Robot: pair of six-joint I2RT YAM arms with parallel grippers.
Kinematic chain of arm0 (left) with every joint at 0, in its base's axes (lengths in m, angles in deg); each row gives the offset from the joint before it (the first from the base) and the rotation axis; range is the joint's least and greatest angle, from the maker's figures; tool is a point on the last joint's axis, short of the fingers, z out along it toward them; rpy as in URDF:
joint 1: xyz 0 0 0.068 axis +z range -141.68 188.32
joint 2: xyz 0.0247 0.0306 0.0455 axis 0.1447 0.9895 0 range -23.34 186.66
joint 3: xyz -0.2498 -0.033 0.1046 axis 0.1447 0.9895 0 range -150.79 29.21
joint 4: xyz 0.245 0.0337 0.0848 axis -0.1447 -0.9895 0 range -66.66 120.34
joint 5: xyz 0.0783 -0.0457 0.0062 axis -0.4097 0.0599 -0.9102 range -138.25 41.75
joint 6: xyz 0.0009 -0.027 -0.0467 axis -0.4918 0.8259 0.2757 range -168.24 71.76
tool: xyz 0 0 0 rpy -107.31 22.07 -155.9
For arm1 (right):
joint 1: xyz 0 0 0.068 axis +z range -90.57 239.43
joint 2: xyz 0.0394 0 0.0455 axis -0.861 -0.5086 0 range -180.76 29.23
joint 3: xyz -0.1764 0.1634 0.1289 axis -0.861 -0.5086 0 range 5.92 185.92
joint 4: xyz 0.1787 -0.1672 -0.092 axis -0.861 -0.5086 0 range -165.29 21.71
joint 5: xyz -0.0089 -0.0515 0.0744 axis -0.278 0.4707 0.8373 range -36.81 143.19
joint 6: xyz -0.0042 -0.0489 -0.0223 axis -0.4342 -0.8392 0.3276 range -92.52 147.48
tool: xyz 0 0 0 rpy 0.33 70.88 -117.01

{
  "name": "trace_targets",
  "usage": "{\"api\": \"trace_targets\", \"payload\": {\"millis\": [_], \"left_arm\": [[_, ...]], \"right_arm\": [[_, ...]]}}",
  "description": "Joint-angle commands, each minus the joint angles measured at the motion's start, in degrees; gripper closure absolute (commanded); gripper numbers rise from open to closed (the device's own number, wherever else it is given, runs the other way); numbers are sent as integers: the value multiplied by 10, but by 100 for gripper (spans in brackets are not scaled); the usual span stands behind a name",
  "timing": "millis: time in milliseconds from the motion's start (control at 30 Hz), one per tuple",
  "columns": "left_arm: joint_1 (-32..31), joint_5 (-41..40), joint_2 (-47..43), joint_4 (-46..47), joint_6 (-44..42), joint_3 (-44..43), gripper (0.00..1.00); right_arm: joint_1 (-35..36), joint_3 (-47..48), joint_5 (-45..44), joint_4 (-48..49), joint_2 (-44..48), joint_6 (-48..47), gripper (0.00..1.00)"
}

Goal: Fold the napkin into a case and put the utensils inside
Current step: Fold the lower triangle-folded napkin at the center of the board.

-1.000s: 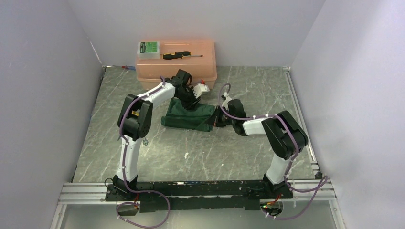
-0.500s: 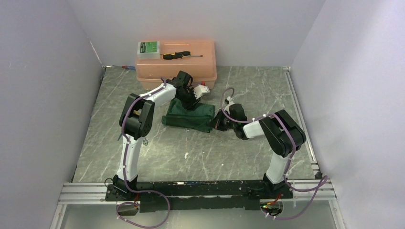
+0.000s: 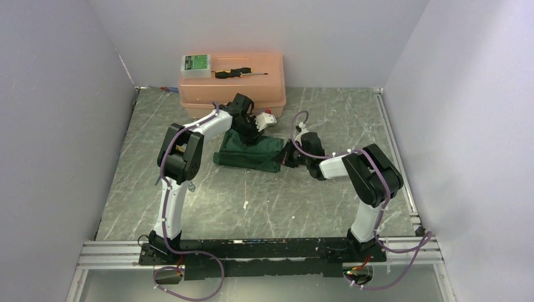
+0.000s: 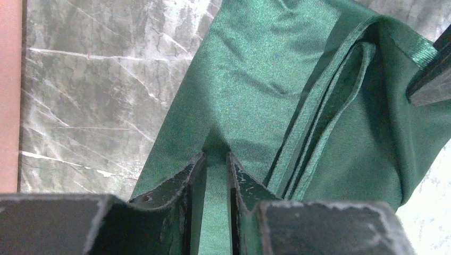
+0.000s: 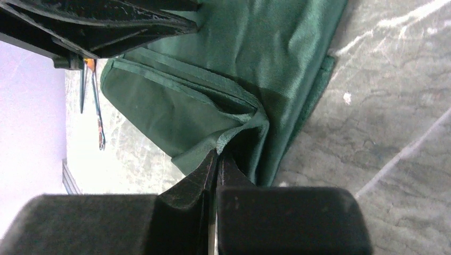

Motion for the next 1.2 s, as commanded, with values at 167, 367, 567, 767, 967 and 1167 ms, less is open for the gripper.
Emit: {"api": "trace_targets", "payload": {"millis": [167, 367, 567, 767, 967, 1167], "left_arm": [[-1, 3, 1, -37, -28, 13, 75], [-1, -3, -7, -37, -40, 23, 76], [0, -8, -11, -37, -43, 25, 76], [1, -10, -10, -38, -42, 23, 76], [9, 6, -23, -61, -20, -9, 67], [23, 40, -60, -124, -8, -59, 57]], "right_arm": [[-4, 27, -67, -14, 7, -6, 100], [-5, -11, -116, -35, 11, 3, 100], [1, -59, -136, -25, 38, 21, 100], [27, -68, -155, -40, 53, 31, 96], [28, -35, -138, -56, 24, 34, 89], [27, -16, -135, -77, 10, 36, 90]]}}
